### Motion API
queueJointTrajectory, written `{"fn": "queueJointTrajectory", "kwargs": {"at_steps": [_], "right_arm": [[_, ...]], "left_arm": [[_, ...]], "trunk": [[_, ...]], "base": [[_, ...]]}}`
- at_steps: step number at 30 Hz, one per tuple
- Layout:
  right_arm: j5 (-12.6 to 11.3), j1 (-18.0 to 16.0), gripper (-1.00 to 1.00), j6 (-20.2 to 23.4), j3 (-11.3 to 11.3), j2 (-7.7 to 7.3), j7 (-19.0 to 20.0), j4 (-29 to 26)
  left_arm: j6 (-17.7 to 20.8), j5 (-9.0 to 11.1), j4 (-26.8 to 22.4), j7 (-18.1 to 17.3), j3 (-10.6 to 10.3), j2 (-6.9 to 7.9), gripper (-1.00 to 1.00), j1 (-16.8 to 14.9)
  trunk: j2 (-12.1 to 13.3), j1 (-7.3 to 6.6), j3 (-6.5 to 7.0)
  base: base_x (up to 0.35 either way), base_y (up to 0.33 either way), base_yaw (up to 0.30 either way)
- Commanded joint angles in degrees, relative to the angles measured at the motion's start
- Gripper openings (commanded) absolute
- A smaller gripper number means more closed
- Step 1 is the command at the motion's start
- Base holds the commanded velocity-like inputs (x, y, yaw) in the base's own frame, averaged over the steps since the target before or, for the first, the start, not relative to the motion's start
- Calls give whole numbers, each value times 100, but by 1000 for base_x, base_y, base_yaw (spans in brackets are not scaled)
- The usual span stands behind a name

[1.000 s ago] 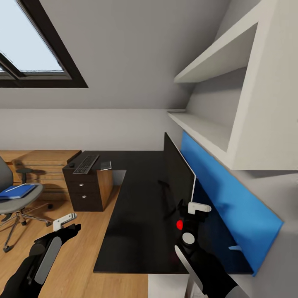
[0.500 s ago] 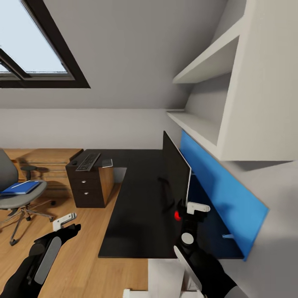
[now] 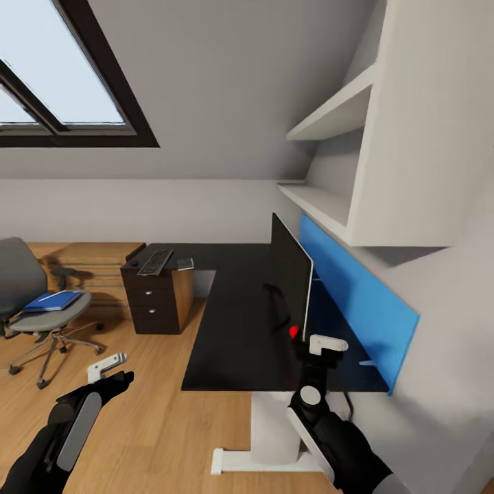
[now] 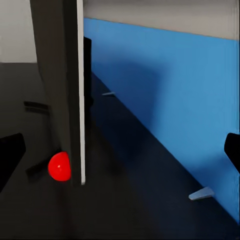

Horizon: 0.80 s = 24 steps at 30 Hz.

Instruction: In the bedroom, organize the workspace by keeping the computer under the desk, ensuring the monitor is on the desk, placing the keyboard on the desk next to the monitor, placing the mouse on the desk next to the keyboard, moving the folder from the swivel chair onto the desk next to the mouse, stacking the notebook on top of the folder with the pen on top of the notebook, and positioning the swivel chair next to the desk.

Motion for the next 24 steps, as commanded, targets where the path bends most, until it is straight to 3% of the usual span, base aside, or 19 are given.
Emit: {"fn": "queueJointTrajectory", "kwargs": {"at_steps": [1, 11, 17, 18, 20, 24], "right_arm": [[-39, -8, 100, 5, 20, -2, -34, -9], [-72, 0, 100, -30, 55, 52, 9, -1], [-82, 8, 100, -239, 222, 69, 11, 28], [-85, 12, 100, -263, 239, 73, 3, 30], [-93, 21, 100, -269, 247, 83, 11, 41], [-104, 88, 100, -276, 354, 116, 8, 110]], "left_arm": [[18, 61, -8, 48, 0, 2, 100, -3], [16, 54, -5, 55, -3, -3, 100, -3], [-185, 28, 772, 68, -7, -11, 100, 23], [-635, -36, 1080, 62, -21, -13, 100, 253], [-1174, -164, 1322, 42, -65, -22, 100, 489], [-2137, -458, 1698, -97, -265, -43, 100, 737]], "trunk": [[-7, -3, -9], [-7, -3, -9], [-7, -3, -9], [-7, -3, -9], [-7, -3, -9], [-7, -3, -9]], "base": [[-337, 71, 0], [-337, 56, 0], [-330, 2, 0], [-256, 0, 0], [-206, 0, 0], [-102, 0, 0]]}}
